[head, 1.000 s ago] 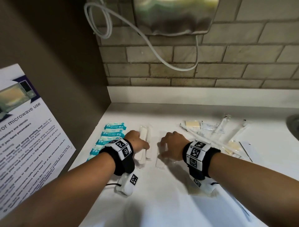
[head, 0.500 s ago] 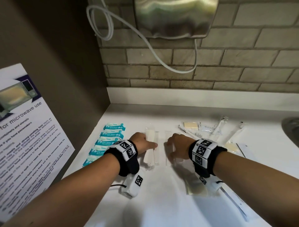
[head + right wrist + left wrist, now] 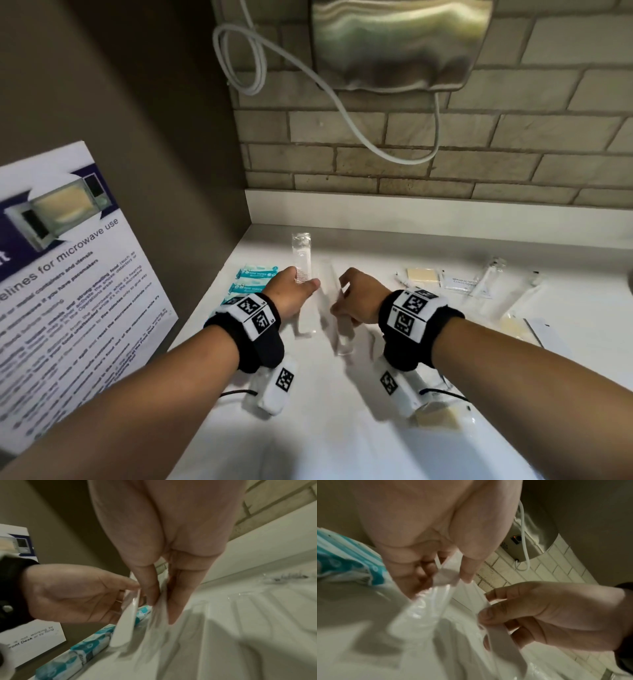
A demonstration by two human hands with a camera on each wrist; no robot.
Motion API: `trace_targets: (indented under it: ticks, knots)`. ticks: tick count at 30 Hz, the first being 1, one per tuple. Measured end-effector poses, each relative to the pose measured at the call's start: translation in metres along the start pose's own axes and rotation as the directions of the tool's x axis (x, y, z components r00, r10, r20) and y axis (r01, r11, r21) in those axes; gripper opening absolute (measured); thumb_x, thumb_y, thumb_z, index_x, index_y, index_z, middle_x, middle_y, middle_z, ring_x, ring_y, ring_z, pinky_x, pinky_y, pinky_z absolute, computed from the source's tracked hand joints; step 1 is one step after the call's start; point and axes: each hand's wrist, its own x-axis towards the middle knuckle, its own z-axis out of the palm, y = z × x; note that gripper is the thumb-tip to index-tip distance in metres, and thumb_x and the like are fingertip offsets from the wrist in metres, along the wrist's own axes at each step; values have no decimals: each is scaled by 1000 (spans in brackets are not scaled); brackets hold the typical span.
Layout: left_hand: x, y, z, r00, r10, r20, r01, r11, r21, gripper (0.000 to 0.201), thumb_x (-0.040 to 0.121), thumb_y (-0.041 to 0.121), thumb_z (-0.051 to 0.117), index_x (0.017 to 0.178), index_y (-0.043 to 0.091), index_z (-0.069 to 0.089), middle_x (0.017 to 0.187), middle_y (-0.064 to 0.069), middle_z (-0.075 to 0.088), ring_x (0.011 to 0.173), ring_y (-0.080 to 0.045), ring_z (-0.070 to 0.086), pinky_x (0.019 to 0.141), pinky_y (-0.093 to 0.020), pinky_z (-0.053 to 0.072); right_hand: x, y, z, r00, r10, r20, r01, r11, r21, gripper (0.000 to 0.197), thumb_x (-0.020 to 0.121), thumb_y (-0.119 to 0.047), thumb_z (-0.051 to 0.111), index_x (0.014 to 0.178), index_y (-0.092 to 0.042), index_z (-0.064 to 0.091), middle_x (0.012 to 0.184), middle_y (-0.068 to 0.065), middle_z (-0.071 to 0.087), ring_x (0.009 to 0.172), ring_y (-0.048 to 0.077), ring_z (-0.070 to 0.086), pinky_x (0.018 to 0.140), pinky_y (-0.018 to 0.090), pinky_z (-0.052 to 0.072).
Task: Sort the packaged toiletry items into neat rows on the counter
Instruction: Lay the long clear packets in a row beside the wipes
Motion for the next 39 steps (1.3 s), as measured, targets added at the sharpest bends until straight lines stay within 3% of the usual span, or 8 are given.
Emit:
trace_targets:
  ticks: [6,13,15,17,20,26,31,39]
  knots:
    - [2,-2,-4,997,-21,78,-12,913,408,30,90,40,59,98,11,56,95,-3,56,88,-22,53,75,-27,38,8,-3,10,992,77,-95,-90,987,-134,44,74,-26,80,107,-7,57,94,5,62,86,23,61,74,29,50]
    - [7,1,1,1000,-26,3,23,915,402,56,76,33,77,121,12,51,116,-8,60,103,-26,59,88,-33,50,19,-6,19,987,145,-70,-155,971,-181,41,74,-43,76,57,-14,52,54,-1,55,50,15,50,48,23,37]
    - [9,1,-1,999,12,-42,5,921,389,59,84,33,69,133,11,45,130,-11,52,116,-30,54,97,-37,46,18,-5,19,989,118,-93,-134,972,-190,40,77,-46,74,67,-11,56,69,3,62,67,21,58,53,25,40]
    - [6,0,-4,993,97,-67,-58,894,444,51,91,27,59,137,13,44,137,-11,46,125,-30,47,104,-40,41,14,-2,19,991,60,-122,-83,977,-198,43,80,-40,74,104,-7,61,103,8,66,96,26,63,73,28,49]
    - [-13,-8,-7,982,183,45,-170,755,634,36,92,18,50,128,21,55,131,-5,52,128,-29,38,105,-40,38,6,4,23,986,-127,-112,75,921,-383,55,87,-27,65,136,-9,45,129,9,59,120,27,53,94,35,49]
    - [-45,-27,6,932,179,315,-360,359,861,40,93,50,41,119,23,55,132,6,53,126,-29,33,101,-44,25,-5,13,48,980,-182,80,176,609,-773,45,91,-30,53,133,-14,49,135,4,52,131,26,41,108,37,33]
    - [-40,-35,-2,935,141,324,-353,337,873,42,94,49,39,124,22,51,139,7,48,131,-32,30,100,-47,24,-12,6,59,974,-198,111,217,668,-712,40,97,-28,37,129,-8,50,131,9,51,125,30,47,104,40,39]
    - [-36,-35,-10,947,124,296,-320,353,879,40,94,50,39,121,24,52,137,8,50,125,-30,32,98,-45,25,-9,-5,65,984,-117,136,178,736,-654,37,94,-24,46,125,-5,52,128,12,49,120,33,51,95,43,45]
